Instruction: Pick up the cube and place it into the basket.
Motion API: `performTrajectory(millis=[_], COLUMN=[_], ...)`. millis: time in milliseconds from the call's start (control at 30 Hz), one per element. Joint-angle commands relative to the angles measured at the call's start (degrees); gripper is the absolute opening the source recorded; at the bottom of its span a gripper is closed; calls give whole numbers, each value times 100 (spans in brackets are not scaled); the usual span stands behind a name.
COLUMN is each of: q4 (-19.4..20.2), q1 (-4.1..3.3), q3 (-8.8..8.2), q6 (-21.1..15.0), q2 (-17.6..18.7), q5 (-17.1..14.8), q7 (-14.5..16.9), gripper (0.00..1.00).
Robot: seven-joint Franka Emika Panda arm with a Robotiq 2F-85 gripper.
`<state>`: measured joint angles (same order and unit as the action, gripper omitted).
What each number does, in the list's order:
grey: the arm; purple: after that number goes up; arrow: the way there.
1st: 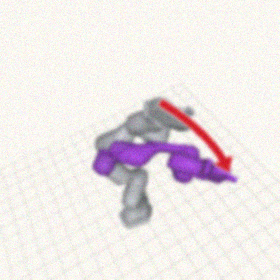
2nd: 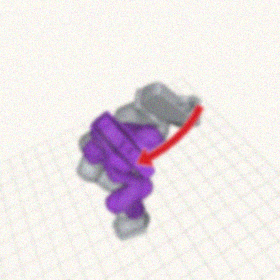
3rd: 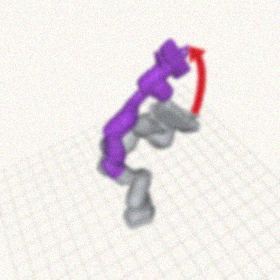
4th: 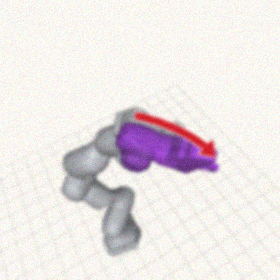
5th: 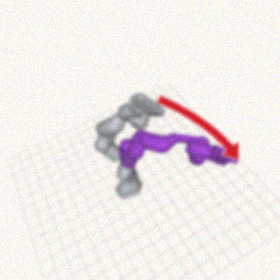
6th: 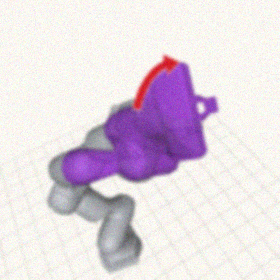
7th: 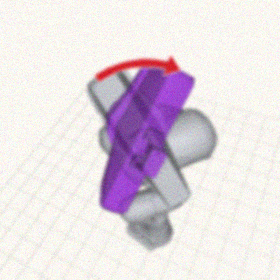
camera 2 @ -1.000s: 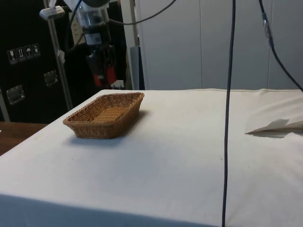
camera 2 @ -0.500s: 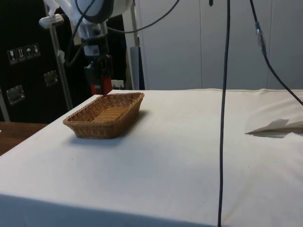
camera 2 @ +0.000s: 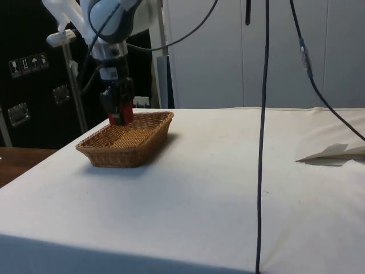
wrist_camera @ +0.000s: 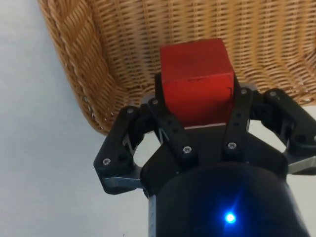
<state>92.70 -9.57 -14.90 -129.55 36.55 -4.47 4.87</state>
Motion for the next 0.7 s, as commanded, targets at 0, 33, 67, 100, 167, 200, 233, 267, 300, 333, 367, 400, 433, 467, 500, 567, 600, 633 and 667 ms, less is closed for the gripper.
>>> performTrajectory(millis=[0,33,67,100,167,200,233,267,300,333,367,400,433,467,500,567,600,633,667], q4=[-29,-46,-52,-52,-34,-57,-57,-57,-57,-63,-63,-63,-34,-63,-63,-69,-69,-74,-74], q1=[34,34,34,34,0,34,34,34,34,40,40,40,0,40,40,40,40,40,34], q3=[40,40,40,46,0,46,46,46,46,52,52,57,6,57,57,57,57,57,57], q6=[-34,-74,-86,-115,-92,-160,-183,-212,-235,-286,-315,-344,-298,-367,-395,-476,-504,-527,-550], q2=[46,86,109,132,115,178,195,218,241,281,304,327,286,350,372,441,470,493,516], q5=[-63,-80,-92,-103,-57,-132,-138,-149,-155,-166,-172,-178,-115,-183,-189,-212,-223,-229,-241], q7=[40,40,46,46,6,52,52,52,52,52,46,46,6,46,46,46,46,46,46], gripper=[0,0,0,0,0,0,0,0,0,0,0,0,0,0,0,0,0,0,0])
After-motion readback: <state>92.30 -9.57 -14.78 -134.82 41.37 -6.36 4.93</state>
